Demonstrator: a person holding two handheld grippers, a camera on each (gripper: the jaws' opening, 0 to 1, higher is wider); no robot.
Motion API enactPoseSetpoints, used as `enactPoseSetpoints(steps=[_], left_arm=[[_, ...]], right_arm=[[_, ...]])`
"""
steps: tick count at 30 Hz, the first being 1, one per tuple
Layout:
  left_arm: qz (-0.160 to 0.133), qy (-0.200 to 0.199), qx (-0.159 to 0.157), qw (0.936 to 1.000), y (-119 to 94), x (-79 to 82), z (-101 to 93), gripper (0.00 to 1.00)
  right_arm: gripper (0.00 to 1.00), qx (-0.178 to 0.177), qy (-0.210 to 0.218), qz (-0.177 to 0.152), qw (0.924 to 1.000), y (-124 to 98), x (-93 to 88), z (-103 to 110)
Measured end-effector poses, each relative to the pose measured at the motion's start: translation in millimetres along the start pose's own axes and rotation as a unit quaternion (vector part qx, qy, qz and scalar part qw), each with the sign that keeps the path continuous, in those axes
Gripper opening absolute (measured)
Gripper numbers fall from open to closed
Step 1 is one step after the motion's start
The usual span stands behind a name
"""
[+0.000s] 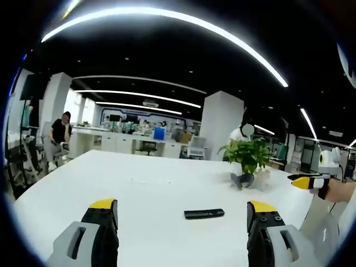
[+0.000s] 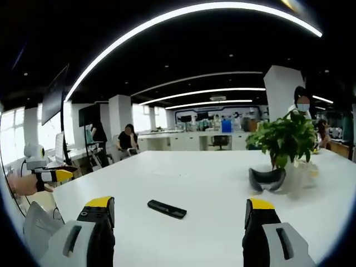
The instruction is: Press the specified remote control buttons in sequence, fully releasing each button before pressing the next.
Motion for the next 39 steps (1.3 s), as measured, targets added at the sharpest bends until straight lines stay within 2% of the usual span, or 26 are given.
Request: enactPoseSetpoints(steps=[11,15,20,33,39], left_arm=[[0.019,-0.003,-0.011,0.9998,2.9,-2.9,3.1,1.00],[0.025,-0.031,-0.027,0.9988,6.0,-5.6,-0.1,1.00],[0.055,-0.004,-0.035,0.9979,10.5,-12.2,-2.9,1.00],[0.079,0.013,-0.054,0.9954,24.1,-14.2,-3.9,1.00],[0.102,0.034,-0.069,0.9918,35.2,-17.5,-5.7,1.00]], right_arm=[[0.97,0.001,0.000,0.011,0.9999,-1.3,-2.5,-0.1],[0.97,0.002,-0.004,0.012,0.9999,-0.9,-2.3,0.2],[0.97,0.001,-0.004,0.014,0.9999,-1.2,-3.1,0.5],[0.96,-0.003,0.000,0.020,0.9998,-0.1,-4.3,-3.8],[0.96,-0.004,0.001,0.026,0.9996,0.5,-6.0,-7.1]])
Point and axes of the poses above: the point that each gripper's makers call its tool centre point, and the gripper's own axes: y roughly forward along the fingers, z roughly to its left, x roughly out of its top, the point moved 5 cm from there along -y, roughly backward along the fingers, and after that the axes turned 9 degrees about -y, right-handed, at the moved point
